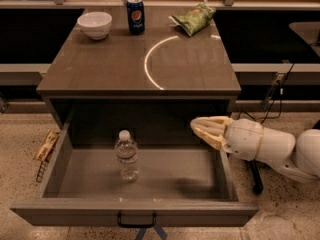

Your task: Place water bottle into top drawer

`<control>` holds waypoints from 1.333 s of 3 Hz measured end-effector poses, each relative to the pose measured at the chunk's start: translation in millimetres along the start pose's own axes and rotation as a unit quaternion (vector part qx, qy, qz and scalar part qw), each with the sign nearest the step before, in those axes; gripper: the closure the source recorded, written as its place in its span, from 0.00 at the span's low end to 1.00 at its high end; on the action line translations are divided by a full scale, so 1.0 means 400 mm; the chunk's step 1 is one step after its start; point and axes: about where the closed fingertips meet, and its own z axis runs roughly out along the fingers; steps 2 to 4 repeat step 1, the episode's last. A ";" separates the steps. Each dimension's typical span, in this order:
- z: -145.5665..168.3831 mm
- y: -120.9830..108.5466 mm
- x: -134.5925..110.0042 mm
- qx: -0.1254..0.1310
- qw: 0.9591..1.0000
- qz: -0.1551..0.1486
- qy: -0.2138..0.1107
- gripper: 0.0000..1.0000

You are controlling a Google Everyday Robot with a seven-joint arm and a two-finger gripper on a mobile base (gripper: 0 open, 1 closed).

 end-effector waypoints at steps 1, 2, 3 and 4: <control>0.004 0.000 -0.006 0.000 1.000 0.000 -0.003 0.38; 0.004 0.000 -0.006 0.000 1.000 0.000 -0.003 0.38; 0.004 0.000 -0.006 0.000 1.000 0.000 -0.003 0.38; 0.004 0.000 -0.006 0.000 1.000 0.000 -0.003 0.38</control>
Offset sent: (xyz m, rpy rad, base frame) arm 0.0000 0.0000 0.0000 0.0000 0.0000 0.0000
